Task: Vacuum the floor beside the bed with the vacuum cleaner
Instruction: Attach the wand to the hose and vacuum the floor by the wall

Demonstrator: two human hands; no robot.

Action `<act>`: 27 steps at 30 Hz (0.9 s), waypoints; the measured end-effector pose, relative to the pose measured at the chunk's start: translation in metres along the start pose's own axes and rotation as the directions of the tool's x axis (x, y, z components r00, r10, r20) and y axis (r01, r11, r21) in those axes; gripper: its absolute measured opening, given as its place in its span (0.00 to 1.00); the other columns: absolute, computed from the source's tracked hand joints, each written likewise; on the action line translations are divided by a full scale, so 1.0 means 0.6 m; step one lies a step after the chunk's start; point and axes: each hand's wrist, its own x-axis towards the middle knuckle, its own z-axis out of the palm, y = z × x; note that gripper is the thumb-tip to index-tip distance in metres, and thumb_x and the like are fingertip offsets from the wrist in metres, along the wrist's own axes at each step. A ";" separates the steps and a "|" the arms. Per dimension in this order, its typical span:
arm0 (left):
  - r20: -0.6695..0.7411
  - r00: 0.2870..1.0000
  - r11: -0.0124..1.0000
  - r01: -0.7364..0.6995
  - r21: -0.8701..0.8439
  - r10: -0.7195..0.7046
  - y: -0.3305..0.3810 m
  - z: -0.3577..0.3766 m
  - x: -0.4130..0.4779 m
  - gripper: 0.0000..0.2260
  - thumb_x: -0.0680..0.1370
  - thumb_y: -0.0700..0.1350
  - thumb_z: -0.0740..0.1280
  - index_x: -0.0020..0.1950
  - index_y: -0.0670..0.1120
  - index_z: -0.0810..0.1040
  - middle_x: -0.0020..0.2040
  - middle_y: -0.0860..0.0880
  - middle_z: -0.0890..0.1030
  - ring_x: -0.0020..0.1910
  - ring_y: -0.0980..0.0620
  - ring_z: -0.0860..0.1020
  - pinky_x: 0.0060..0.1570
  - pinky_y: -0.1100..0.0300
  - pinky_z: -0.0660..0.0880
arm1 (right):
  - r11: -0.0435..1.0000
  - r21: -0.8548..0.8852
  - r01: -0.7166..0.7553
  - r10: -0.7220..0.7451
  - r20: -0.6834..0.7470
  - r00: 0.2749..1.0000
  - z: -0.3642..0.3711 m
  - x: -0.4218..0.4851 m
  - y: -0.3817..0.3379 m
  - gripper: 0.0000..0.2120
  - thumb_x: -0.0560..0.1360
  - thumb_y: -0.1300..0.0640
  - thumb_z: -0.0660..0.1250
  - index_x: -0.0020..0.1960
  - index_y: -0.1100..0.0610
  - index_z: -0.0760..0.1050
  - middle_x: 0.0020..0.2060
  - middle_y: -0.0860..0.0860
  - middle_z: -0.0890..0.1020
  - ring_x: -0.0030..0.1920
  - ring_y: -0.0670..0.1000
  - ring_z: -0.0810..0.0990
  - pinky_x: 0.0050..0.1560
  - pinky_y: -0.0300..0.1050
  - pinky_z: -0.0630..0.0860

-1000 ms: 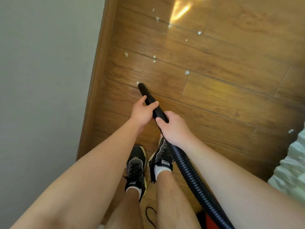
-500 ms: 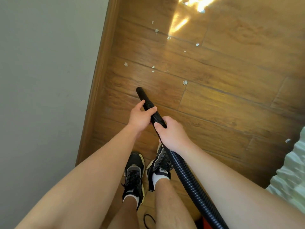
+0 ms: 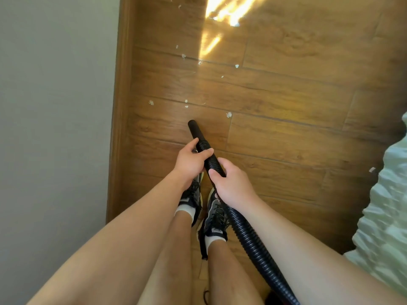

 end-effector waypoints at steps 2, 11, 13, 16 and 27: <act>0.023 1.000 0.999 -0.011 0.041 0.011 0.007 0.015 0.007 0.33 0.78 0.42 0.73 0.80 0.50 0.64 0.61 0.46 0.79 0.56 0.45 0.83 0.59 0.46 0.81 | 1.000 0.015 -0.013 0.014 -0.034 0.999 -0.008 0.001 0.006 0.22 0.82 0.48 0.61 0.76 0.46 0.66 0.47 0.47 0.83 0.40 0.51 0.84 0.45 0.54 0.83; 0.109 0.994 0.992 0.007 0.128 -0.021 0.020 0.057 0.023 0.33 0.79 0.42 0.72 0.81 0.50 0.61 0.65 0.46 0.77 0.59 0.45 0.81 0.61 0.46 0.80 | 0.995 0.085 -0.060 0.067 -0.087 0.994 -0.031 0.003 0.017 0.21 0.82 0.47 0.60 0.74 0.46 0.67 0.47 0.49 0.83 0.44 0.54 0.84 0.47 0.54 0.83; 0.130 0.991 0.990 0.023 0.139 -0.041 0.026 0.064 0.023 0.33 0.79 0.42 0.72 0.81 0.50 0.61 0.63 0.46 0.78 0.58 0.44 0.82 0.59 0.46 0.81 | 0.992 0.106 -0.066 0.077 -0.101 0.992 -0.031 0.003 0.020 0.22 0.82 0.46 0.60 0.75 0.46 0.67 0.50 0.50 0.83 0.46 0.55 0.84 0.48 0.54 0.83; 0.158 0.986 0.985 0.027 0.171 -0.055 0.034 0.072 0.024 0.33 0.80 0.42 0.72 0.81 0.51 0.61 0.65 0.45 0.78 0.57 0.44 0.82 0.56 0.48 0.82 | 0.987 0.141 -0.078 0.096 -0.127 0.987 -0.032 0.005 0.025 0.23 0.82 0.45 0.60 0.76 0.45 0.65 0.52 0.51 0.84 0.49 0.56 0.84 0.50 0.55 0.83; 0.211 0.973 0.981 0.051 0.189 -0.091 0.053 0.104 0.017 0.34 0.79 0.42 0.72 0.82 0.51 0.60 0.65 0.44 0.79 0.55 0.45 0.84 0.47 0.52 0.83 | 0.983 0.160 -0.093 0.121 -0.176 0.977 -0.065 -0.008 0.025 0.21 0.83 0.47 0.60 0.74 0.48 0.68 0.48 0.48 0.82 0.43 0.52 0.84 0.45 0.53 0.83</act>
